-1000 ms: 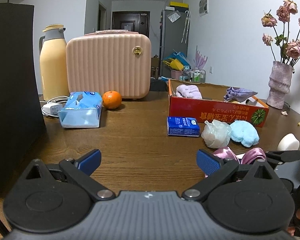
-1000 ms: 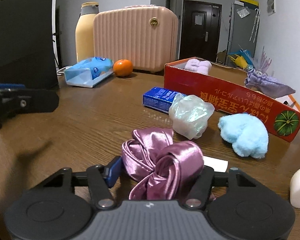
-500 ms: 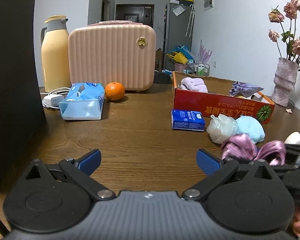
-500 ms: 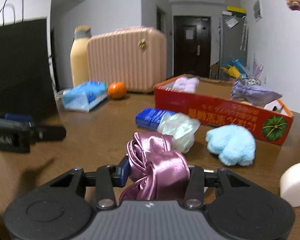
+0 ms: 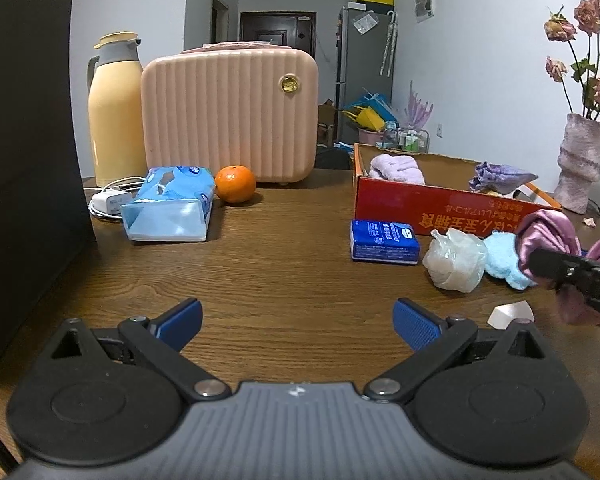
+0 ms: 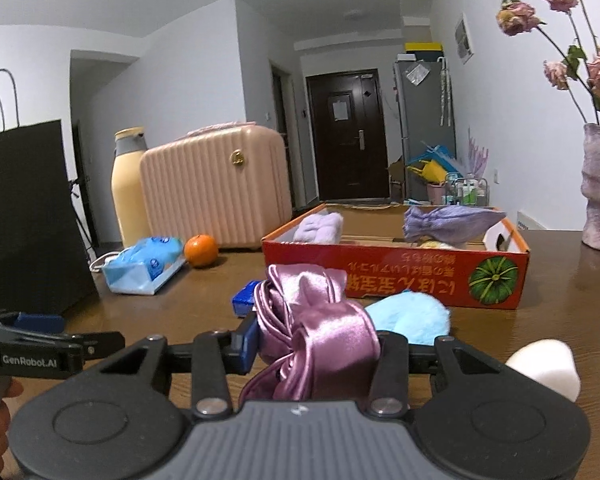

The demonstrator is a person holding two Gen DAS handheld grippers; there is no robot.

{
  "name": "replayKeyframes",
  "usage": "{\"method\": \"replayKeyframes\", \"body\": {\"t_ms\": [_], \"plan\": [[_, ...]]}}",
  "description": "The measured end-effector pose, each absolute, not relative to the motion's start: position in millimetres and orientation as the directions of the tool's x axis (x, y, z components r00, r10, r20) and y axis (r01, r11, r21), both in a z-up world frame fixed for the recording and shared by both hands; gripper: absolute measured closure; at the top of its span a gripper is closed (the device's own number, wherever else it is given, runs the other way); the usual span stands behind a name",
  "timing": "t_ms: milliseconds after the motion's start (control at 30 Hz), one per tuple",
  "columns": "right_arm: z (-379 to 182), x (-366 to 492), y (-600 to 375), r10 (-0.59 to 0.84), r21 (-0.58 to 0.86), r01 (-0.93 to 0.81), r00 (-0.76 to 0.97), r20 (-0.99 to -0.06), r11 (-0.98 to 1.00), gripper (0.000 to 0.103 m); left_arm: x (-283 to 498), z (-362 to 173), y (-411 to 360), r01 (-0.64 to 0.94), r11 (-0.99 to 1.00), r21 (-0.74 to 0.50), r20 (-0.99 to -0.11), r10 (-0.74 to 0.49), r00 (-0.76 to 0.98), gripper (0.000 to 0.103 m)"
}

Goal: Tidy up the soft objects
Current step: 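Lift the pink satin bow with the right tool while the left tool approaches the white foam wedge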

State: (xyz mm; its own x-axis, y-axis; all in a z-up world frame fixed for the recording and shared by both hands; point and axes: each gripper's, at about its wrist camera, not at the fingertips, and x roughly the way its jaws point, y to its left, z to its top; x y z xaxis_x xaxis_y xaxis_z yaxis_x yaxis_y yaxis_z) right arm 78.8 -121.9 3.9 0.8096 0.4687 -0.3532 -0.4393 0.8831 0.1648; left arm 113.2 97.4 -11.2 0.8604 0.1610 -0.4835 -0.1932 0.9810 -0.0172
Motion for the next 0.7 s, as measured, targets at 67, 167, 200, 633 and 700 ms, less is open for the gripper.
{"method": "replayKeyframes", "body": {"t_ms": [67, 167, 200, 633, 700], "plan": [[5.2, 79.9, -127.1, 0.46, 0.174, -0.426, 0.816, -0.35, 0.888, 0.061, 113.6, -11.2, 98.1, -0.201, 0.979, -0.021, -0.479, 0.167, 0.862, 0.0], [7.3, 82.2, -136.7, 0.447, 0.196, -0.402, 0.826, -0.343, 0.894, 0.061, 115.2, -10.5, 97.4, -0.207, 0.978, -0.039, -0.475, 0.164, 0.865, 0.0], [7.8, 83.5, -139.1, 0.443, 0.202, -0.395, 0.829, -0.341, 0.896, 0.061, 116.2, -10.3, 96.3, -0.207, 0.977, -0.045, -0.474, 0.161, 0.866, 0.0], [6.2, 90.7, -169.3, 0.398, 0.238, -0.331, 0.85, -0.344, 0.913, 0.061, 133.5, -18.9, 41.8, -0.106, 0.994, -0.04, -0.503, 0.072, 0.861, 0.0], [6.0, 91.6, -172.4, 0.393, 0.241, -0.324, 0.852, -0.346, 0.915, 0.061, 136.5, -20.7, 33.0, -0.086, 0.996, -0.035, -0.508, 0.057, 0.859, 0.0]]}}
